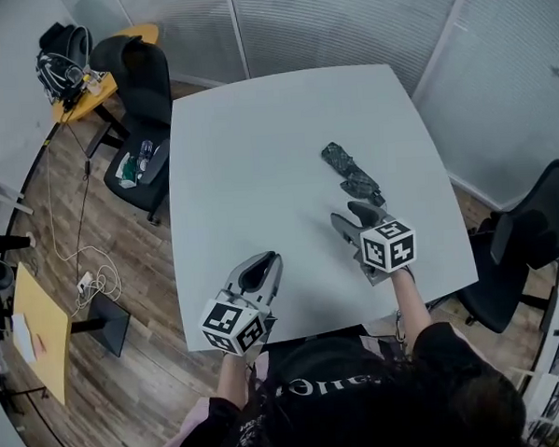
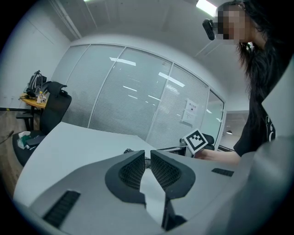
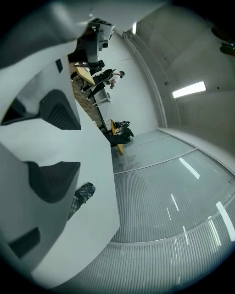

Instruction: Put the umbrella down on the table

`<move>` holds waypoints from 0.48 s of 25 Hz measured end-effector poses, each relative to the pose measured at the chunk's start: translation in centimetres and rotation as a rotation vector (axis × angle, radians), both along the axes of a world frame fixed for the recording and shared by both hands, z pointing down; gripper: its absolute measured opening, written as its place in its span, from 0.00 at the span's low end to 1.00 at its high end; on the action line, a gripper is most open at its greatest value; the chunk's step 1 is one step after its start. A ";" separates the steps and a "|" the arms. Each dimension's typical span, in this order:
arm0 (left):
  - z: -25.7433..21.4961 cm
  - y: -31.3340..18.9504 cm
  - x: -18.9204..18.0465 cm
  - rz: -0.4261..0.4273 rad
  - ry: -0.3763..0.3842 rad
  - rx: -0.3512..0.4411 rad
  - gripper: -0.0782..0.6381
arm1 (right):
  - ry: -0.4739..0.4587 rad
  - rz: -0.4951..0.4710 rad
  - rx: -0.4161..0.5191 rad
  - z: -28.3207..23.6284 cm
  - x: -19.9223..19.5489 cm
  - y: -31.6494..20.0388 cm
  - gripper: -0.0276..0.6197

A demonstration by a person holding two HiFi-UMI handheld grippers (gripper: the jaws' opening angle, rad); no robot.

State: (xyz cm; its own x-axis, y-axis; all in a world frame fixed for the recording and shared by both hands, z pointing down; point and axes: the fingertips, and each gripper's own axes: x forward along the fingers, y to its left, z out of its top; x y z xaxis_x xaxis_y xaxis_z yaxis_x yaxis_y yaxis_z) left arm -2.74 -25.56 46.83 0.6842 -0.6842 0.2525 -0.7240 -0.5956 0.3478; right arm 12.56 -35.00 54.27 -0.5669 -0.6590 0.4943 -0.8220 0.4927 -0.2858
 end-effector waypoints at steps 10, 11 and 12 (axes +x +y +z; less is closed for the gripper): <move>-0.3 3.7 -3.4 0.039 0.010 0.018 0.17 | -0.102 0.102 0.049 -2.8 -3.7 7.7 0.30; -0.4 4.0 -3.7 0.042 0.011 0.022 0.17 | -0.102 0.106 0.055 -3.0 -4.2 8.3 0.30; -0.5 4.3 -4.1 0.044 0.014 0.026 0.17 | -0.106 0.110 0.061 -3.2 -4.6 8.9 0.29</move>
